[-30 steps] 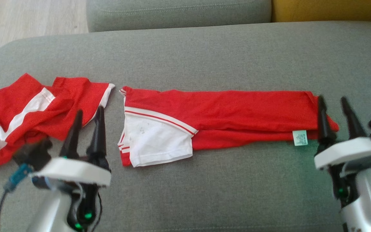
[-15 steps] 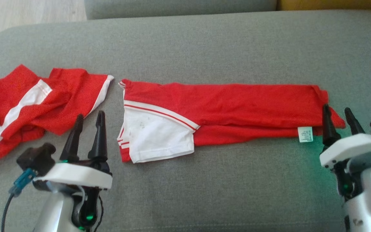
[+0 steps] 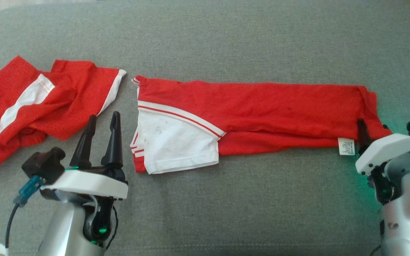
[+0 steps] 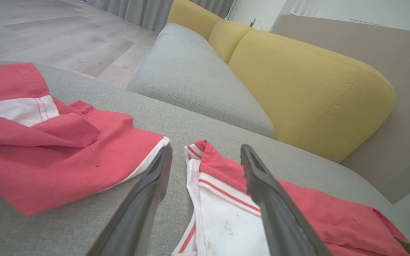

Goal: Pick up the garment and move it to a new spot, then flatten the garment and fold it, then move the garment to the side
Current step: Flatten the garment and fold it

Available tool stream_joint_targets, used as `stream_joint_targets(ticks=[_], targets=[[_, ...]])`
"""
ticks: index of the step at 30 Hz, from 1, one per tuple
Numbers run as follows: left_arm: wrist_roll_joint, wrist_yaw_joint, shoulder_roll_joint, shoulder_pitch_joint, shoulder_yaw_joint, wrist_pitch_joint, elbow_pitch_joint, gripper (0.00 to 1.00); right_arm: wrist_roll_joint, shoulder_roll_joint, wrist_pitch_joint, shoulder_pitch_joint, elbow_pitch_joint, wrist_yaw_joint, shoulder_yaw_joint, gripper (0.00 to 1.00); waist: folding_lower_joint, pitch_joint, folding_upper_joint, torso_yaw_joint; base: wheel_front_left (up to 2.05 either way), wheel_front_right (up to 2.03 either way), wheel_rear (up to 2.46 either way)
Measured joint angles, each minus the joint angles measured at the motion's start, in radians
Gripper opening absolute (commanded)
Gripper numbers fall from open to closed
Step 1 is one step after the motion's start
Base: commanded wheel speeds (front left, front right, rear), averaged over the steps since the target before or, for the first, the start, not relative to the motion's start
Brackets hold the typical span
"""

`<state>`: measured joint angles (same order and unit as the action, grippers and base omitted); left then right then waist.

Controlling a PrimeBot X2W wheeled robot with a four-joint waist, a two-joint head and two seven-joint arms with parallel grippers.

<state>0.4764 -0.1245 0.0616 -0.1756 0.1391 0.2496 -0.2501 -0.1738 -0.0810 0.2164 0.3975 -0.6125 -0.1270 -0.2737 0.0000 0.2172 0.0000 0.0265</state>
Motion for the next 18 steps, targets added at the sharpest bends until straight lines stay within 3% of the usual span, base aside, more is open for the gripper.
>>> stream_joint_targets(ticks=[10,11,12,18], targets=[[0.0,0.0,0.001,-0.024,0.0,0.0,0.001,1.0,0.001,0.011,0.08,0.04,-0.018,0.0,-0.017,1.0,0.0,0.02,0.0,-0.002,0.0,0.0,0.0],[0.0,0.0,0.001,-0.025,0.0,0.0,0.001,1.0,-0.003,0.011,0.083,0.042,-0.018,0.0,-0.014,0.4,0.0,0.021,0.0,-0.003,0.0,0.0,0.0],[0.0,0.0,0.001,-0.026,-0.001,0.0,0.001,1.0,-0.004,0.011,0.083,0.043,-0.017,0.0,-0.011,0.0,0.0,0.021,0.0,-0.004,0.0,0.0,0.0],[0.0,0.0,0.001,-0.036,-0.021,0.0,0.001,1.0,-0.033,0.018,0.077,0.042,-0.011,0.0,-0.007,0.0,0.0,0.018,0.0,-0.01,0.0,0.0,0.0]])
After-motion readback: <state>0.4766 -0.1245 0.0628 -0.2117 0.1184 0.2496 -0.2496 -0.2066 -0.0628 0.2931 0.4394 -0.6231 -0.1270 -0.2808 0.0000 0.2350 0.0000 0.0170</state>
